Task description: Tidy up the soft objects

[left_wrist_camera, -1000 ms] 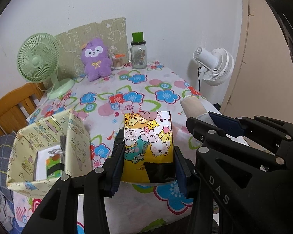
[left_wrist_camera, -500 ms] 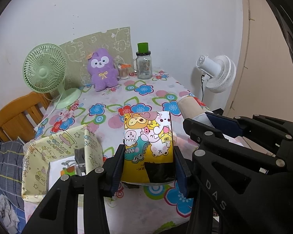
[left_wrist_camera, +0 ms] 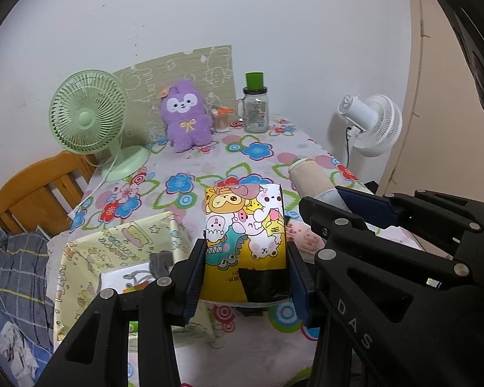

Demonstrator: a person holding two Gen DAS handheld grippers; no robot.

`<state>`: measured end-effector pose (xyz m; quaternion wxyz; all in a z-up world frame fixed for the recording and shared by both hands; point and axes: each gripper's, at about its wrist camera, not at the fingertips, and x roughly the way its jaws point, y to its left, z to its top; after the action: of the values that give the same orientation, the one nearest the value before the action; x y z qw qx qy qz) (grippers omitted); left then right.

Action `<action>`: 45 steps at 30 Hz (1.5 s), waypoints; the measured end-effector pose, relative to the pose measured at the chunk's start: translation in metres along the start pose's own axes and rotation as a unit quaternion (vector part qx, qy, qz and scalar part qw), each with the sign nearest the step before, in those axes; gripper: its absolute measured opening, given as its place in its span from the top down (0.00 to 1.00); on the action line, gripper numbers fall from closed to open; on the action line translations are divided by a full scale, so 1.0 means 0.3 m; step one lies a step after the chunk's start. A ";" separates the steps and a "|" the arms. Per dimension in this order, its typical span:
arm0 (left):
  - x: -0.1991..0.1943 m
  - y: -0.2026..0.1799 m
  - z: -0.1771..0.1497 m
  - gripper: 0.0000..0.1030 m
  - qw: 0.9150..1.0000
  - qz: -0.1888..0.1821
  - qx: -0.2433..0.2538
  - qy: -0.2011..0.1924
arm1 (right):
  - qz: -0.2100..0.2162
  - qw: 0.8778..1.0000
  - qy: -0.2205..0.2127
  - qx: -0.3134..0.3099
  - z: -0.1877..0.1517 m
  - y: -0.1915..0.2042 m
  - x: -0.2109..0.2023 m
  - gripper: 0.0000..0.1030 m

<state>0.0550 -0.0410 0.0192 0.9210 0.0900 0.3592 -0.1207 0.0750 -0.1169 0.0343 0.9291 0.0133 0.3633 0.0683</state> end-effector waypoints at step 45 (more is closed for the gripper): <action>0.147 0.456 -0.088 0.52 0.994 0.058 -0.065 0.063 | 0.059 0.995 0.068 -0.050 0.058 0.411 0.335 0.75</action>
<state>0.1088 0.0891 -0.0193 0.9061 0.0581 0.4174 -0.0374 0.1454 0.0194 -0.0113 0.8961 -0.0162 0.4202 0.1421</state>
